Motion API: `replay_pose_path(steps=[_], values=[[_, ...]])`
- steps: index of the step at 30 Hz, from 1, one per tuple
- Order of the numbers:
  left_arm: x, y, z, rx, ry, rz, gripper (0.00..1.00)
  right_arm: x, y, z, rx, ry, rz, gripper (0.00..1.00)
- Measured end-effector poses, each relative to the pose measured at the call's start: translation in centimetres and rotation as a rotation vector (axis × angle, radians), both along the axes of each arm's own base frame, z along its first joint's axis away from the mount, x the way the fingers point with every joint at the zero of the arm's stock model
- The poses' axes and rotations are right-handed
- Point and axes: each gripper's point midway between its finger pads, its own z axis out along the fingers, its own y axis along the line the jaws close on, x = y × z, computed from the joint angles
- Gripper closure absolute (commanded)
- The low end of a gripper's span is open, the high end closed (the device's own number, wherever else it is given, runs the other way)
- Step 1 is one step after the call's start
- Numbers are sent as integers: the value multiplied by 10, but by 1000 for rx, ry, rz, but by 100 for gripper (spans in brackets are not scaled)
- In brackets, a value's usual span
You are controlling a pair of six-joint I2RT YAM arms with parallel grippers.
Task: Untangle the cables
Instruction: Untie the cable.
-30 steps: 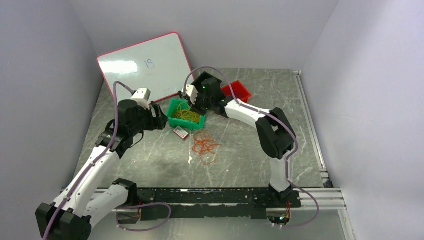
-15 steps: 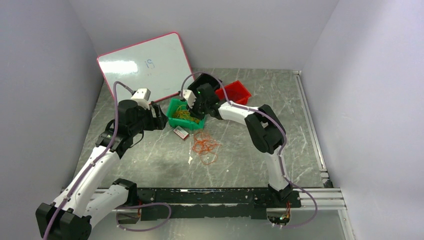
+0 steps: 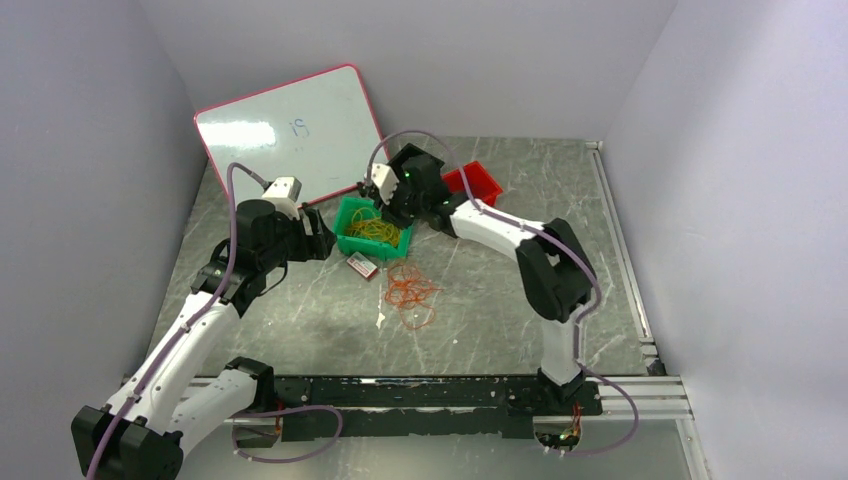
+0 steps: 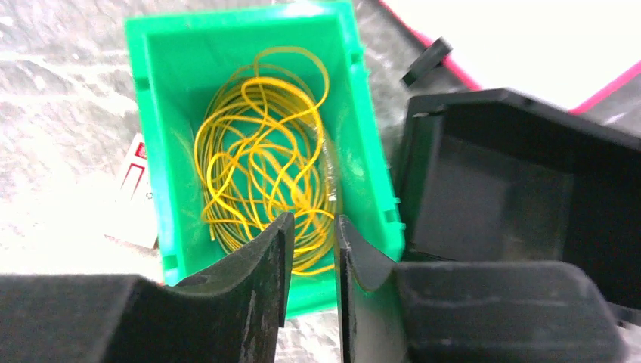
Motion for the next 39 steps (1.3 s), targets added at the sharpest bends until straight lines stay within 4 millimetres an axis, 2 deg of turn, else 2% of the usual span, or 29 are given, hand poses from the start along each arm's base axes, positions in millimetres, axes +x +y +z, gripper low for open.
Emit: replay_pose_path(steps=[4, 7, 12, 16, 22, 24, 26, 32, 39], values=[[0, 0, 0, 0, 0, 0, 22, -4, -5, 53, 65, -87, -11, 59], [0, 0, 0, 0, 0, 0, 21, -10, -10, 75, 100, -118, -15, 56], [0, -1, 0, -2, 1, -5, 19, -34, -27, 68, 115, -65, -48, 55], [-2, -4, 1, -13, 1, -24, 18, -59, -52, 60, 130, 3, -138, 54], [-4, -11, -6, -32, 9, -60, 16, -88, -85, 72, 225, 65, -300, 53], [-5, -13, -9, -41, 11, -70, 16, -96, -92, 69, 238, 89, -329, 52], [-6, -15, -9, -49, 10, -80, 17, -103, -97, 58, 231, 115, -339, 52], [-2, -21, -10, -62, 10, -101, 18, -133, -107, 7, 158, 204, -286, 52], [-1, -22, -14, -59, 22, -102, 18, -129, -94, -15, 112, 199, -186, 51]])
